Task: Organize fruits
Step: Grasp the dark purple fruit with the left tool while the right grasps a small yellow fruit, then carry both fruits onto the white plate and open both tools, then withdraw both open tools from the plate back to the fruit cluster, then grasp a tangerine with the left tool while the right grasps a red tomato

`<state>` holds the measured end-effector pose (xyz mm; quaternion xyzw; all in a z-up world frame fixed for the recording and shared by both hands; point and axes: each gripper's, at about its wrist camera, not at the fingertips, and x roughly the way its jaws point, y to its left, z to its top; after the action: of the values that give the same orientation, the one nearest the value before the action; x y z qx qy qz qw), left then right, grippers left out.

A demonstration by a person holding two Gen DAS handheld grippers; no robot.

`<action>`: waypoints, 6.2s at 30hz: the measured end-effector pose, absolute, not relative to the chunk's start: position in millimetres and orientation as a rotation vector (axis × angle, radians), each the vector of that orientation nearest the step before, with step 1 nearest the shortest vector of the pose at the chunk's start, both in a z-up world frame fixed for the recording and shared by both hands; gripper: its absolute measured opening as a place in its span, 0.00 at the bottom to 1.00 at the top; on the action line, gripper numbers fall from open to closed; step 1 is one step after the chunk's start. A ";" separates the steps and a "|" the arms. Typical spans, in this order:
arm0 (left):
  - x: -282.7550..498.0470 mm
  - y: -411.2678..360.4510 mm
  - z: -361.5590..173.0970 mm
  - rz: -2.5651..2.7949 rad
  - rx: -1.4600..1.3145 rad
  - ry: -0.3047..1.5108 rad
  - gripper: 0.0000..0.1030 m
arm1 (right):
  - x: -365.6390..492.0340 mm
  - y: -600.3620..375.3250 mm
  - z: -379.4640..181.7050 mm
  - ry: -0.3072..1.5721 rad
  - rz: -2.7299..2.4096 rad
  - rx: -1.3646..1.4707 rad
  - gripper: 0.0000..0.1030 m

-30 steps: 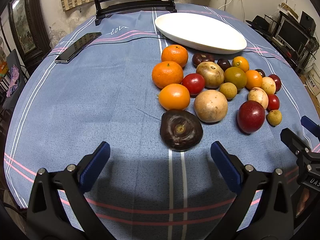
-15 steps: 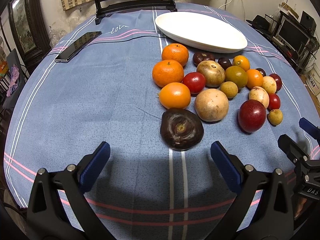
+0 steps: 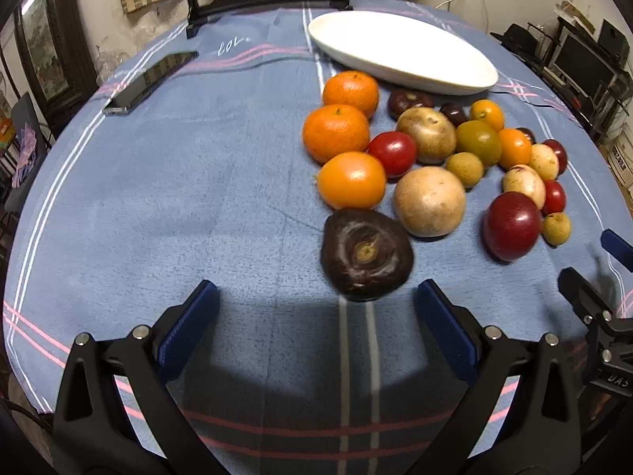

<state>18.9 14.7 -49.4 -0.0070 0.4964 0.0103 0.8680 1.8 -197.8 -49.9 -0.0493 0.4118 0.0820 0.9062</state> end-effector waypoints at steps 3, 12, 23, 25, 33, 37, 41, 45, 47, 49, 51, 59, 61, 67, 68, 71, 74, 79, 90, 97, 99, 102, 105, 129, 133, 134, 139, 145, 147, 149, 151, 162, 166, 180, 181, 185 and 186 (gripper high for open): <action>21.5 17.7 -51.9 0.024 -0.029 1.049 0.98 | 6.3 -200.4 -53.2 0.861 0.160 -0.120 0.99; 26.2 16.6 -52.2 0.028 -0.014 1.052 0.98 | 26.4 -198.1 -63.5 0.922 0.226 -0.088 0.50; 28.6 17.5 -51.7 0.027 -0.018 1.053 0.98 | 22.2 -215.7 -57.4 0.883 0.313 0.064 0.26; 28.1 16.1 -51.8 0.029 -0.016 1.048 0.98 | 18.5 -219.4 -54.7 0.871 0.313 0.072 0.26; 28.7 10.3 -50.4 0.014 -0.012 1.005 0.89 | 8.5 -227.4 -50.1 0.839 0.330 0.091 0.26; 27.9 -1.3 -45.8 -0.030 0.012 0.968 0.59 | 8.1 -229.9 -53.7 0.846 0.333 0.098 0.26; 26.6 -2.5 -42.8 -0.052 -0.005 0.977 0.47 | 7.7 -232.2 -50.5 0.836 0.333 0.100 0.26; 23.8 2.1 -30.2 -0.104 -0.052 0.975 0.47 | 8.2 -231.2 -42.4 0.816 0.338 0.082 0.26; 23.8 1.4 -15.6 -0.122 -0.039 0.934 0.47 | 10.7 -229.4 -34.0 0.800 0.355 0.073 0.26; 28.9 -0.2 -1.5 -0.125 -0.019 0.895 0.47 | 18.1 -225.2 -19.6 0.771 0.375 0.061 0.26; 44.4 -2.8 16.7 -0.134 -0.008 0.866 0.47 | 30.2 -217.2 -3.3 0.737 0.389 0.033 0.26; 173.1 -21.8 51.3 -0.024 0.091 0.792 0.47 | 136.1 -177.5 25.9 0.686 0.323 -0.112 0.26; 215.1 -19.7 42.8 0.013 0.080 0.818 0.47 | 171.8 -175.2 19.9 0.716 0.284 -0.125 0.26; 284.5 -23.4 9.6 -0.012 0.090 0.923 0.48 | 274.6 -174.2 -9.2 0.861 0.251 -0.074 0.26; 289.8 -25.5 6.9 -0.019 0.093 0.929 0.48 | 288.0 -171.0 -13.8 0.885 0.247 -0.076 0.26; 304.8 -28.7 0.3 -0.024 0.088 0.932 0.55 | 307.4 -166.2 -21.5 0.931 0.224 -0.077 0.27; 304.9 -28.3 4.2 -0.024 0.070 0.898 0.73 | 313.1 -162.7 -26.0 0.948 0.215 -0.078 0.51; 285.0 -24.3 22.1 -0.036 0.088 0.861 0.78 | 282.1 -177.2 -10.5 0.868 0.227 -0.046 0.55; 144.9 -5.8 30.5 -0.048 0.093 0.754 0.95 | 122.9 -218.9 -1.4 0.726 0.327 0.108 0.89; 91.4 19.9 18.1 -0.011 0.023 0.785 0.95 | 70.2 -239.6 -6.9 0.716 0.297 0.201 0.96; 77.3 27.7 18.3 0.000 -0.003 0.780 0.95 | 58.6 -246.2 -10.2 0.711 0.273 0.215 0.96; 58.4 32.6 14.7 0.012 -0.007 0.769 0.96 | 37.2 -254.8 -12.8 0.670 0.226 0.224 0.96; 46.5 32.5 6.1 0.015 0.006 0.793 0.96 | 23.3 -259.1 -16.7 0.666 0.213 0.204 0.98; 41.2 33.1 -23.5 -0.002 0.019 0.830 0.96 | 18.7 -238.3 -47.6 0.755 0.256 0.202 0.99; 42.9 28.8 -29.0 -0.046 0.031 0.841 0.97 | 18.7 -234.8 -50.3 0.769 0.258 0.178 0.99; 43.5 27.3 -29.7 -0.056 0.037 0.846 0.97 | 19.1 -233.7 -51.5 0.777 0.257 0.174 0.99; 43.0 27.1 -31.5 -0.068 0.038 0.856 0.97 | 18.8 -233.8 -52.5 0.779 0.256 0.174 0.99; 45.5 34.2 -36.3 -0.093 -0.021 0.881 0.97 | 18.6 -230.9 -53.1 0.790 0.272 0.158 0.99; 47.2 32.4 -38.9 -0.111 -0.022 0.901 0.97 | 18.5 -230.9 -53.2 0.788 0.275 0.159 0.99; 48.3 27.8 -41.2 -0.129 -0.004 0.919 0.97 | 19.1 -232.5 -53.9 0.790 0.275 0.170 0.99; 46.3 24.1 -40.4 -0.149 0.016 0.906 0.96 | 19.9 -233.7 -54.7 0.794 0.275 0.183 0.99; 58.0 30.8 -48.6 -0.161 -0.014 0.969 0.83 | 21.9 -236.5 -56.2 0.805 0.287 0.212 0.99; 61.4 35.2 -46.2 -0.166 -0.040 0.953 0.73 | 21.5 -236.1 -56.6 0.808 0.287 0.209 0.99; 62.8 17.6 -47.3 -0.217 0.026 0.921 0.40 | 37.7 -210.2 -47.7 0.874 0.261 -0.084 0.69; 62.8 17.0 -47.4 -0.217 0.030 0.921 0.40 | 40.8 -210.9 -50.2 0.896 0.264 -0.082 0.65; 62.0 18.5 -47.1 -0.221 0.021 0.922 0.40 | 50.3 -212.8 -60.0 0.933 0.247 -0.083 0.58; 61.9 18.8 -47.1 -0.220 0.022 0.922 0.40 | 52.1 -212.5 -61.0 0.935 0.250 -0.081 0.56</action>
<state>61.9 18.8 -47.1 0.0105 0.4438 -0.1061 0.8898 52.1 -212.5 -61.0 -0.0389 0.4493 0.1200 0.8844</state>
